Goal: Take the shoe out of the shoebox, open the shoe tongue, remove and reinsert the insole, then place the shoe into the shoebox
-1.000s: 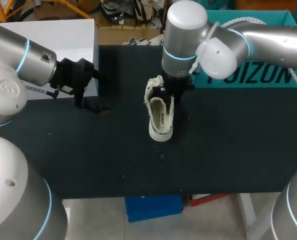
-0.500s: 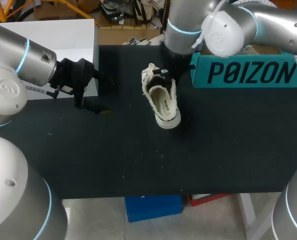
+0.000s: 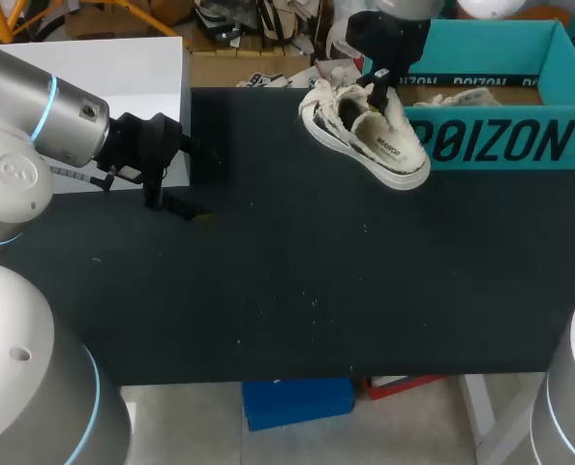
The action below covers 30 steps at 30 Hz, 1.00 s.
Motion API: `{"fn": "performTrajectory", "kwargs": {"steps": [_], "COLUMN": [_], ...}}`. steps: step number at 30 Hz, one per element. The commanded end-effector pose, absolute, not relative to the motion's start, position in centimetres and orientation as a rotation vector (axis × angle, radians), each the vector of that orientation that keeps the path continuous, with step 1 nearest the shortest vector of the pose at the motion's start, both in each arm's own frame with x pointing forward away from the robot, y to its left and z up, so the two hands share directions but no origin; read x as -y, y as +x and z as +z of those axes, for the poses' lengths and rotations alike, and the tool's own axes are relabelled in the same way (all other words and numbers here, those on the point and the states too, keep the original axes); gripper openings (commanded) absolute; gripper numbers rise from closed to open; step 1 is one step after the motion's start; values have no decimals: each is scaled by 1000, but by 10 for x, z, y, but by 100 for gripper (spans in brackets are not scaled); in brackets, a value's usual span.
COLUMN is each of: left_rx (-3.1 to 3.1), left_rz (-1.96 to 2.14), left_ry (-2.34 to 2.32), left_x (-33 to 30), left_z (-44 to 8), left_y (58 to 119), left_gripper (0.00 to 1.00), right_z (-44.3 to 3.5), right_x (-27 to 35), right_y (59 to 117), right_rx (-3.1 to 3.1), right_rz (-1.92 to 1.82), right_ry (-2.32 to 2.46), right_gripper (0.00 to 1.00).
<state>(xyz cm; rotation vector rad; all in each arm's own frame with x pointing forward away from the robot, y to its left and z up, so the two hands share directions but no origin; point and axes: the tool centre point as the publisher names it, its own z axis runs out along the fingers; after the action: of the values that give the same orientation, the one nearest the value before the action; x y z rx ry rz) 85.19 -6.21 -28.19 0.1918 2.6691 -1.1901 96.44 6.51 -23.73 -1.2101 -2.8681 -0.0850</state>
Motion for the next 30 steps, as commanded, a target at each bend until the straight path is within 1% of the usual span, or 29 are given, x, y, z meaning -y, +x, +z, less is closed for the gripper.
{"fn": "performTrajectory", "kwargs": {"steps": [1, 15, 17, 24, 30], "left_rx": [-2671, -2671, -2671, -2671, -2671], "left_rz": [-1184, -1184, -1184, -1184, -1184], "left_ry": [190, 190, 190, 190, 190], "left_x": [62, 62, 62, 62, 62], "left_z": [-282, -282, -282, -282, -282], "left_y": [851, 851, 851, 851, 851], "left_gripper": [100, 100, 100, 100, 100], "right_z": [-215, -214, -209, -191, -179], "right_x": [-71, -71, -63, -21, 9], "right_y": [968, 970, 976, 1011, 1043], "right_rx": [3164, 3182, 3197, 3254, 3314], "right_rz": [637, 643, 717, 803, 740], "right_ry": [-195, -176, -131, -21, -7], "right_gripper": [0, 0, 0, 0, 0]}}
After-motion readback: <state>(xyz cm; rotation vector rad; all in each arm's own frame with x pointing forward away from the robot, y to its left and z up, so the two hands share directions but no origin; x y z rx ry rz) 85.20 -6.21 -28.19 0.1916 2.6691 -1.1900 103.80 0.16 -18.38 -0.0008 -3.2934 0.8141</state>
